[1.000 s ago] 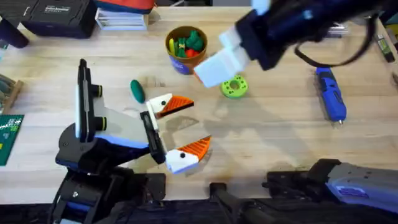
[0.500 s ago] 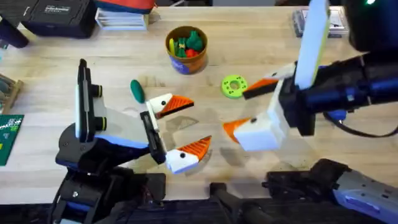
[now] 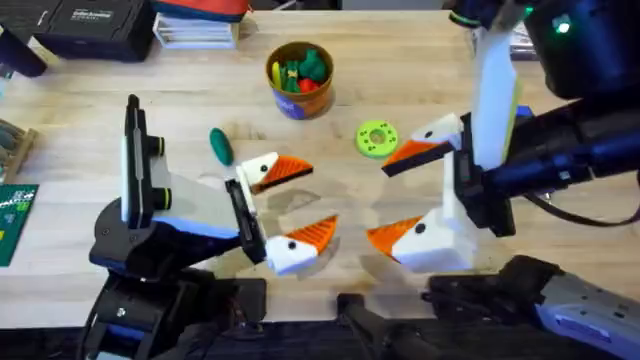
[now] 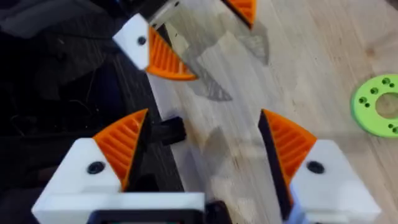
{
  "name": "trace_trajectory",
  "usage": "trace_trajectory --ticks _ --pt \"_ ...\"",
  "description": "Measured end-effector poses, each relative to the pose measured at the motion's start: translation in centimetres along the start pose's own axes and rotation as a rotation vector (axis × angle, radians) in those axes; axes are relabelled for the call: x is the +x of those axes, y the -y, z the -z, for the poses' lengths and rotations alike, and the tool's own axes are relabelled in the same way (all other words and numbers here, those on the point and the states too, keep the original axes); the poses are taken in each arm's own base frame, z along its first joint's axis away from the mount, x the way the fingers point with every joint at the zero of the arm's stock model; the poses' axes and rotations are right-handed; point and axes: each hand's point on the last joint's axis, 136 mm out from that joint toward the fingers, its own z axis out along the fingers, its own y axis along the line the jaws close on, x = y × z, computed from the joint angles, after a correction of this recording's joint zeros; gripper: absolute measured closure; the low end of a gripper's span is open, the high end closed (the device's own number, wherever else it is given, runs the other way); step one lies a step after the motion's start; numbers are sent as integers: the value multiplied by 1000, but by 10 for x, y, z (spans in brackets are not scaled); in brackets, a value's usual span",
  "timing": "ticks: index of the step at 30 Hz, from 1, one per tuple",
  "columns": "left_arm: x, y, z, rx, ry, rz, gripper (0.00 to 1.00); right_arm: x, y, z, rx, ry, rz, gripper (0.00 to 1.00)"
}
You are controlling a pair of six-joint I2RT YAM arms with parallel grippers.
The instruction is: Pick up the gripper from the table and insert it into the empty holder that is missing its gripper. Then pick up a screw, insert it into the mounting hole, and use the screwdriver to tighten it. Finally, clean up the table by picking up the vegetable and placing it into the bucket.
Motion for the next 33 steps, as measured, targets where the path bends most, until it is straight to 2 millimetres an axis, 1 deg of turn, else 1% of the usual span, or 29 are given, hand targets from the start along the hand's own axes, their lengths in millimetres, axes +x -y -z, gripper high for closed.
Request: trace_trajectory --ticks 2,4,6,7,8,13,16,19,21,24,28,33 --pt "0 0 0 0 0 -2 352 0 0 0 0 1 4 8" --pt "0 0 0 1 0 -5 605 0 0 0 0 1 9 8" --pt "0 0 0 0 0 -6 910 0 0 0 0 1 11 8" --pt "0 0 0 0 0 -9 977 0 0 0 0 1 11 8" --pt "0 0 0 0 0 -10 992 0 0 0 -1 1 11 9" --pt "0 0 0 0 0 -10 992 -1 0 0 -1 5 13 8" --pt "0 0 0 0 0 -10 993 -3 10 4 26 24 -15 8" --pt "0 0 0 0 0 -10 993 -3 29 11 76 49 -77 8" --pt "0 0 0 0 0 -10 993 -2 46 19 122 73 -134 8" --pt "0 0 0 0 0 -10 993 5 79 36 237 99 -235 8" --pt "0 0 0 0 0 -10 993 32 136 70 491 99 -387 8" --pt "0 0 0 0 0 -10 993 64 192 114 752 83 -510 8"
